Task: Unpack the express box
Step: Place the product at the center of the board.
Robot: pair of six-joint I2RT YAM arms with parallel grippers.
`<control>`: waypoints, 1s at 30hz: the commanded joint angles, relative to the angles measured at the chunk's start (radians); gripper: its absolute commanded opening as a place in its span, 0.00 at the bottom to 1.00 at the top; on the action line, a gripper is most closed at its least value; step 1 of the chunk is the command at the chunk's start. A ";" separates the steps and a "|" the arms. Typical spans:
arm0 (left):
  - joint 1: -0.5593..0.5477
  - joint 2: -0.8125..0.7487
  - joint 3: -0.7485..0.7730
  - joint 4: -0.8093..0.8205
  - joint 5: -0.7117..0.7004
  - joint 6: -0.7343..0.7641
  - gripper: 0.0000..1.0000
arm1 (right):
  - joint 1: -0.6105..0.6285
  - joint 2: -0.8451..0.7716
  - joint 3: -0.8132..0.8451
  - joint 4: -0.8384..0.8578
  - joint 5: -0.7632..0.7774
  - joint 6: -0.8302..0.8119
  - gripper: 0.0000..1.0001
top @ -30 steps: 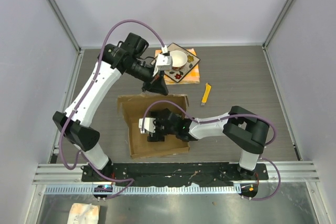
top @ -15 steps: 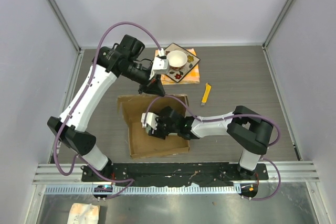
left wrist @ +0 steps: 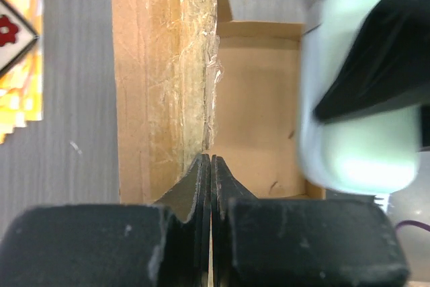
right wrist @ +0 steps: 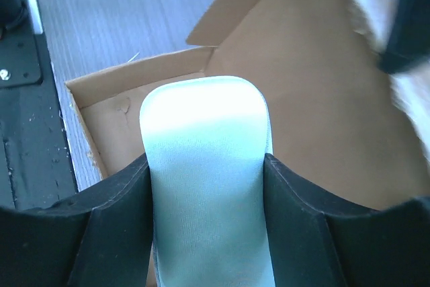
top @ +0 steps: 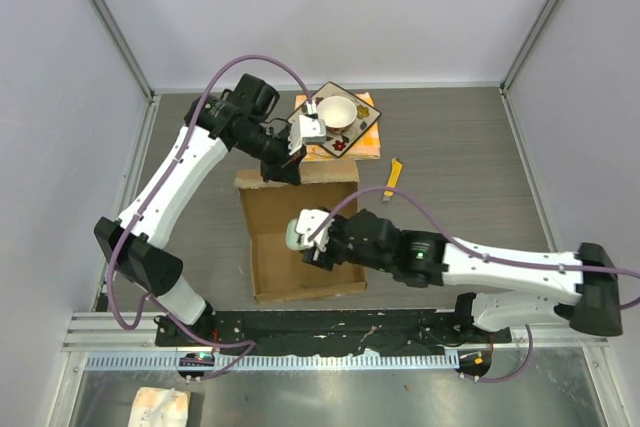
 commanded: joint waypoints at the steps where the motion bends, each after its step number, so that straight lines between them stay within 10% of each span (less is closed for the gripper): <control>1: 0.008 0.003 0.050 0.077 -0.115 -0.065 0.01 | 0.013 -0.204 -0.026 -0.114 0.303 0.136 0.27; 11: 0.010 0.099 0.331 0.043 -0.122 -0.109 0.00 | 0.012 -0.587 -0.189 -0.364 0.810 0.484 0.22; 19: 0.010 0.098 0.369 0.048 -0.118 -0.152 0.03 | -0.108 -0.397 -0.201 -0.358 0.972 0.665 0.27; 22: 0.010 0.015 0.283 0.084 -0.167 -0.218 0.26 | -0.261 -0.306 -0.221 -0.320 0.791 0.730 0.29; 25: 0.019 -0.089 0.200 0.091 -0.204 -0.278 0.69 | -0.449 -0.213 -0.247 -0.250 0.566 0.767 0.33; 26: 0.024 -0.112 0.162 0.094 -0.210 -0.295 0.99 | -0.497 -0.187 -0.249 -0.221 0.532 0.771 0.33; 30: 0.074 -0.244 0.044 0.141 -0.235 -0.397 1.00 | -0.602 -0.122 -0.266 -0.161 0.438 0.771 0.36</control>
